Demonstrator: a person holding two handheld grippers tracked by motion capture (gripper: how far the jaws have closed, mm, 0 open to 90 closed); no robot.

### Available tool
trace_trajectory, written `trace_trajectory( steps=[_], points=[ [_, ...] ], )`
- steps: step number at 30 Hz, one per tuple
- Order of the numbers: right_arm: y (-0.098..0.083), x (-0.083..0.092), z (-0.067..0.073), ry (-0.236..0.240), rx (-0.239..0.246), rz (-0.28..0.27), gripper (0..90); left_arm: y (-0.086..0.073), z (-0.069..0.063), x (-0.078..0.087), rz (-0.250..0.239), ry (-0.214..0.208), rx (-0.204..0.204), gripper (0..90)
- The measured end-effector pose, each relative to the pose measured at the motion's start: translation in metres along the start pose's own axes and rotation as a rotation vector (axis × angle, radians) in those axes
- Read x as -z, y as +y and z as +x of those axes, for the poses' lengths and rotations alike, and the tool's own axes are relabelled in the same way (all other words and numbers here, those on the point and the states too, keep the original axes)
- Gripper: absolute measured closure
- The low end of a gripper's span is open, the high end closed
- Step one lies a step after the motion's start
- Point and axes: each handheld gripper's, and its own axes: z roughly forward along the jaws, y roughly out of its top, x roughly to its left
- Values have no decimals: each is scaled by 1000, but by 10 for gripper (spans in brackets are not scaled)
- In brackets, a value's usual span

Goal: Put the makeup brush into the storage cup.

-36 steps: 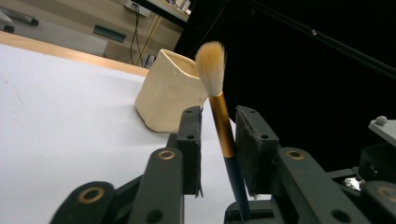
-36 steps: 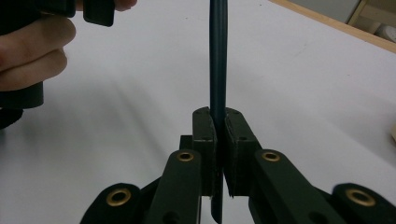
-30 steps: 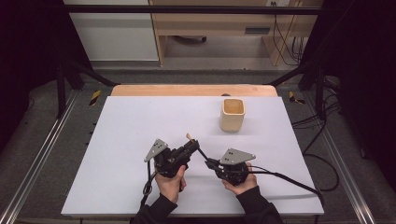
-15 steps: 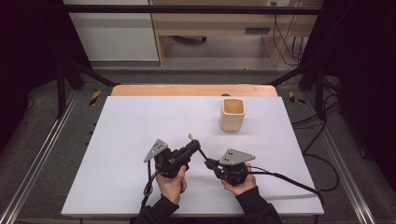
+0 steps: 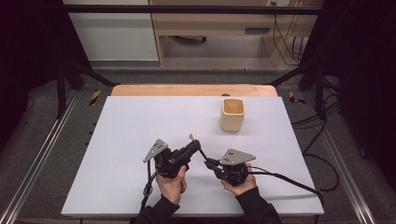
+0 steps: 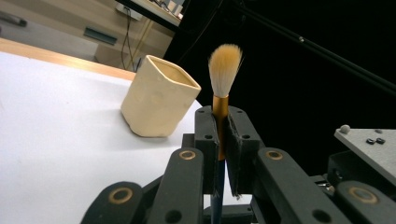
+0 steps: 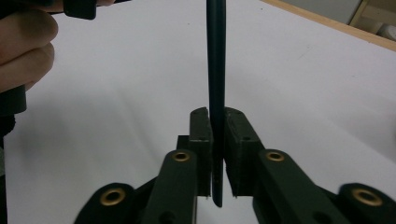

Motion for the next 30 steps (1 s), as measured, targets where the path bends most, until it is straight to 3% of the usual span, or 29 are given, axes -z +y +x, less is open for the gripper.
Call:
trace_trajectory(
  steps=[4,5,7,10,19,30],
  points=[
    [2,3,-1,-29,-9,-8,632,3,1,1,1,13,-21,834],
    [2,3,-1,-29,-9,-8,632,4,0,1,3,19,-33,834],
    [6,8,-2,-51,-10,-17,540,5,-1,1,20,44,-76,835],
    [9,13,-3,-61,-12,-24,521,4,-4,-2,42,63,-109,834],
    [12,16,-2,-45,-44,-28,565,-7,-16,-13,84,66,-154,834],
    [12,15,-1,-47,-54,-17,701,-16,-24,-20,115,50,-170,834]
  ],
)
